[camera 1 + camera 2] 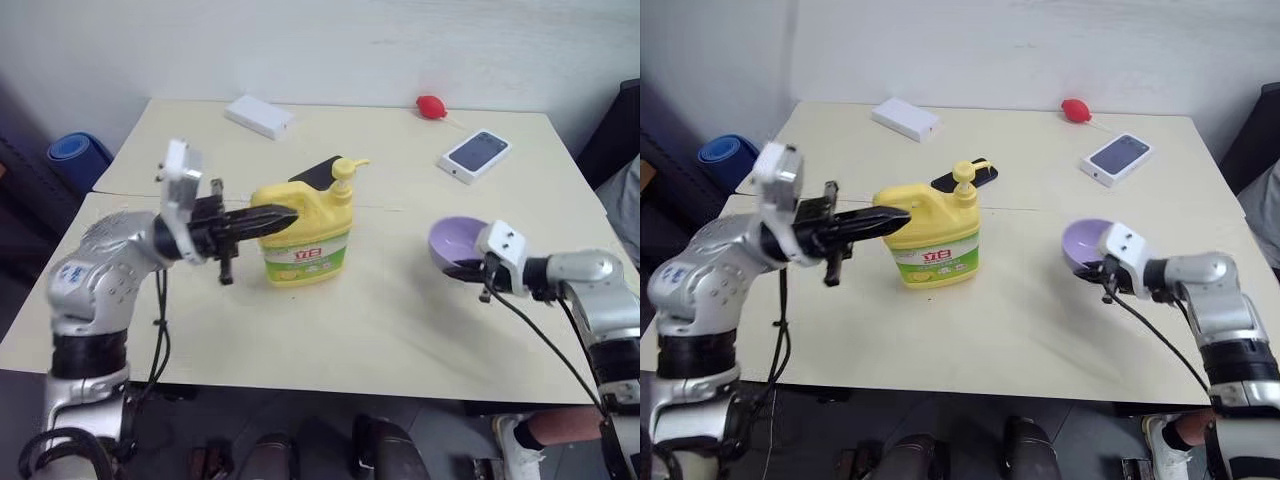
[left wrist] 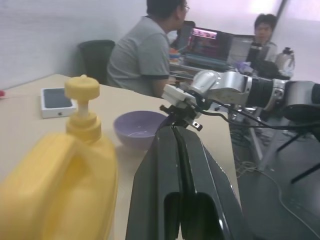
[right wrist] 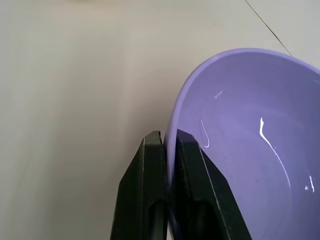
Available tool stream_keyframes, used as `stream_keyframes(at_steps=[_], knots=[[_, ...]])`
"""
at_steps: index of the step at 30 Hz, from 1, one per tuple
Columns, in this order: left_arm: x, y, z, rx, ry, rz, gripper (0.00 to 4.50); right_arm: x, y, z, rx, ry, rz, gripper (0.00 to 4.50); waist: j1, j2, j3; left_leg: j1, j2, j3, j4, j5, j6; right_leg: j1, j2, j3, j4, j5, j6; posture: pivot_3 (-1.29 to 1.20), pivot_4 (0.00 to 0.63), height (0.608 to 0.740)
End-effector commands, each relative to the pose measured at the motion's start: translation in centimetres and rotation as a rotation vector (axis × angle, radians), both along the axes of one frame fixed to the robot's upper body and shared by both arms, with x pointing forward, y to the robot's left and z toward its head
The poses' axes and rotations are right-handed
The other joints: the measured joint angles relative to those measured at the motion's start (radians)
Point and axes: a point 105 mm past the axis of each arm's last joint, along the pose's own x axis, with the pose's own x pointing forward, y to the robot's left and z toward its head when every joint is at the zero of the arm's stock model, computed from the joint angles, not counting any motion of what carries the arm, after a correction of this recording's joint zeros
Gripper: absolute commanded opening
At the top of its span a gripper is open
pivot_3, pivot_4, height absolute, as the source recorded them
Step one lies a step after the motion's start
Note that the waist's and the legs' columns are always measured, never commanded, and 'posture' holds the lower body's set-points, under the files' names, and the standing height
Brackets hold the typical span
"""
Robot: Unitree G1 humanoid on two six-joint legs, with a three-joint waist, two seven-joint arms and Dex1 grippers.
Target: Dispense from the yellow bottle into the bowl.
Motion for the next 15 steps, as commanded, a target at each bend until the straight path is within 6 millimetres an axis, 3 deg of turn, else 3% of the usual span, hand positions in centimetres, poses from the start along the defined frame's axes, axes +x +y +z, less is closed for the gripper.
stream_keyframes(at_steps=[1, 4, 7, 11, 15], knots=[[-1.0, 3.2, -2.2, 0.015, -0.024, 0.157, 0.21, -0.5, -2.4, -0.6, 0.020, -0.058, -0.095, 0.00, 0.000, 0.000, 0.000, 0.000, 0.000, 0.000, 0.000, 0.000, 0.000, 0.000, 0.000, 0.000, 0.000, 0.000, 0.000, 0.00, 0.150, 0.740], [-1.4, 4.9, -4.0, -0.014, -0.006, 0.275, 0.87, -1.2, -3.2, -2.1, 0.035, -0.079, -0.125, 0.00, 0.001, 0.000, 0.000, 0.001, 0.000, 0.001, 0.000, 0.000, 0.000, 0.000, 0.001, 0.000, -0.001, 0.000, 0.000, 0.00, 0.150, 0.740], [-1.5, 5.6, -5.5, 0.008, 0.016, 0.322, 1.83, -1.8, -3.2, -2.8, 0.097, -0.057, -0.132, 0.96, 0.016, -0.001, 0.000, 0.000, 0.000, 0.000, 0.003, 0.000, 0.000, 0.002, 0.000, 0.001, -0.001, 0.001, 0.001, 0.00, 0.150, 0.740], [-2.5, 7.3, -8.9, 0.084, 0.061, 0.366, 3.09, -2.2, -3.5, -0.2, 0.077, -0.306, -0.105, 2.36, 0.016, 0.003, 0.001, 0.002, 0.000, 0.002, 0.001, 0.000, 0.000, 0.003, 0.000, 0.003, -0.001, 0.001, 0.001, 0.00, 0.150, 0.740], [-4.5, 8.5, -11.2, 0.155, 0.077, 0.394, 4.32, -5.2, -1.6, 4.5, 0.379, -0.534, -0.008, 3.72, 0.018, 0.003, 0.001, 0.001, 0.001, 0.002, 0.000, 0.000, 0.000, 0.001, 0.002, 0.002, -0.002, 0.001, 0.001, 0.00, 0.150, 0.740]])
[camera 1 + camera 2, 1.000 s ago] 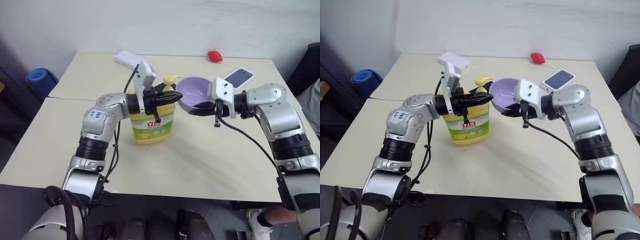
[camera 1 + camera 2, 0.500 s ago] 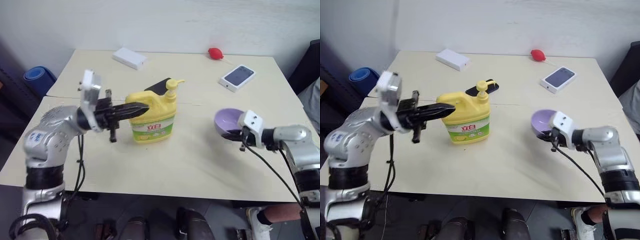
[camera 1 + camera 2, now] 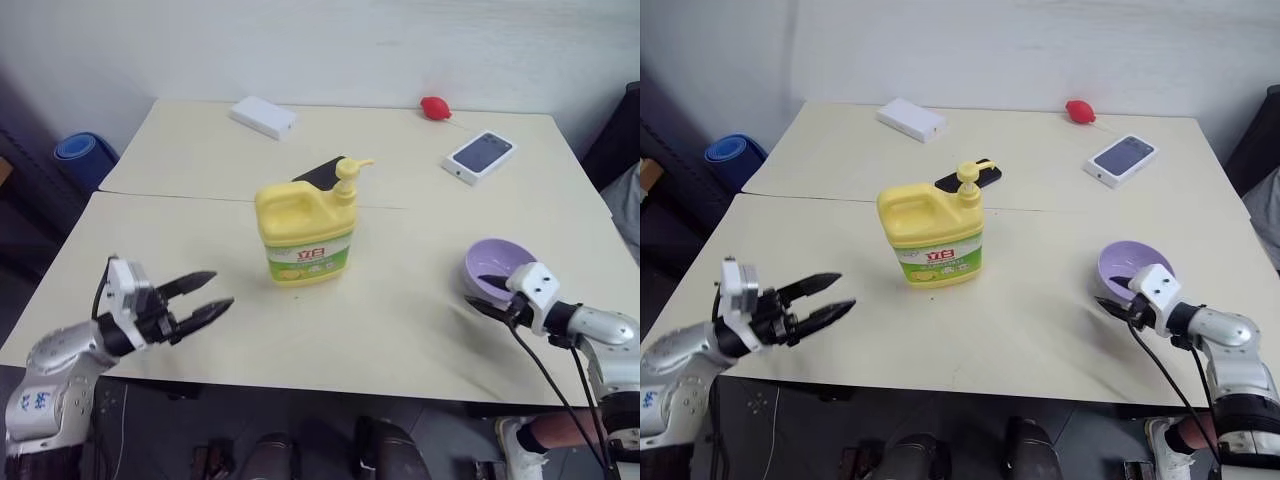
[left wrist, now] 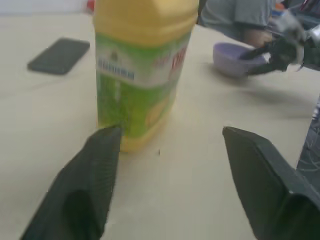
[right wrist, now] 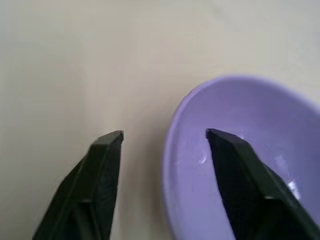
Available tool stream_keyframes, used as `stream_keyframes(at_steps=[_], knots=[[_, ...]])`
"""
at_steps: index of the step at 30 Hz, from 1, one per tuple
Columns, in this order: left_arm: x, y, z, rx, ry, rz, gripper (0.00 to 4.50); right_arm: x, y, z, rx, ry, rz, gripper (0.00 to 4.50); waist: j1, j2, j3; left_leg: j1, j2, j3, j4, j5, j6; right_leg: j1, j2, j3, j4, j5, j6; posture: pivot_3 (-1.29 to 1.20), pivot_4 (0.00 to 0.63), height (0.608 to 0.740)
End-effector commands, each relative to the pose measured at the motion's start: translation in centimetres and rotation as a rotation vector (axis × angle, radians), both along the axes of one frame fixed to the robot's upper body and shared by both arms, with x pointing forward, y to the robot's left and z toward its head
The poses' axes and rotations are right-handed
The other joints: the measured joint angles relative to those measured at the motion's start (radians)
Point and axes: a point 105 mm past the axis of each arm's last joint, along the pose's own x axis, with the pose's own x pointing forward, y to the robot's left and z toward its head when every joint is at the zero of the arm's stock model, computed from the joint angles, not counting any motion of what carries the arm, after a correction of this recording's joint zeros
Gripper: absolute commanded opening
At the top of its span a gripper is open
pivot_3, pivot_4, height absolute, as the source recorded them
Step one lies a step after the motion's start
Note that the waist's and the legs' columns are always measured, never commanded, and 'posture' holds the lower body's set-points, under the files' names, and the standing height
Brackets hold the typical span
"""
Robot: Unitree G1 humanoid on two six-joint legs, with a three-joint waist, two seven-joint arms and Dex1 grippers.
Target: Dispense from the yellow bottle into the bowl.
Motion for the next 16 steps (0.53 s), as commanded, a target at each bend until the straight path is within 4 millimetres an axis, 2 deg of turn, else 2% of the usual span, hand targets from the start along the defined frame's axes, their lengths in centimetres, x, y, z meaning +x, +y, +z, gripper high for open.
stream_keyframes(at_steps=[1, 2, 5, 7, 11, 16], knots=[[-1.2, 1.3, -0.8, 0.122, -0.082, 0.038, 4.50, -2.9, 2.7, 5.3, 0.230, -0.227, 0.153, 4.11, 0.002, 0.000, 0.000, 0.000, 0.000, 0.000, 0.000, 0.000, 0.000, 0.000, 0.000, 0.000, 0.000, 0.000, 0.000, 0.00, 0.150, 0.740], [-1.3, 1.7, -1.5, 0.164, -0.115, 0.062, 4.50, -4.0, 4.0, 4.9, 0.247, -0.185, 0.212, 4.45, 0.002, 0.000, 0.000, 0.001, 0.000, 0.000, 0.000, 0.000, 0.000, 0.001, 0.000, 0.000, 0.000, 0.000, 0.000, 0.00, 0.150, 0.740], [-1.7, 2.4, -3.9, 0.231, -0.086, 0.102, 4.50, -6.5, 7.4, 2.3, 0.189, -0.060, 0.366, 4.48, 0.009, 0.000, 0.000, 0.002, 0.000, 0.000, 0.000, -0.001, 0.000, 0.002, -0.001, 0.000, -0.001, 0.000, 0.000, 0.00, 0.150, 0.740], [-1.8, 2.2, -5.1, 0.284, -0.094, 0.114, 4.50, -7.6, 8.6, 0.8, 0.157, -0.003, 0.430, 4.48, 0.009, -0.001, 0.000, 0.003, -0.001, 0.000, 0.000, -0.002, 0.002, 0.003, -0.002, 0.001, -0.001, 0.000, 0.000, 0.00, 0.150, 0.740], [-1.7, 1.2, -6.5, 0.332, -0.139, 0.163, 4.50, -8.5, 9.0, -1.9, 0.145, 0.035, 0.418, 4.48, 0.009, -0.001, -0.001, 0.005, -0.001, 0.002, 0.000, -0.004, 0.004, 0.003, -0.003, 0.002, -0.001, 0.000, 0.000, 0.00, 0.150, 0.740], [-1.7, 0.3, -6.8, 0.338, -0.154, 0.204, 4.50, -8.1, 8.1, -3.6, 0.113, -0.003, 0.324, 4.48, 0.006, -0.001, -0.001, 0.007, 0.000, 0.003, -0.001, -0.004, 0.003, 0.004, -0.004, 0.002, -0.001, 0.000, 0.000, 0.00, 0.150, 0.740]])
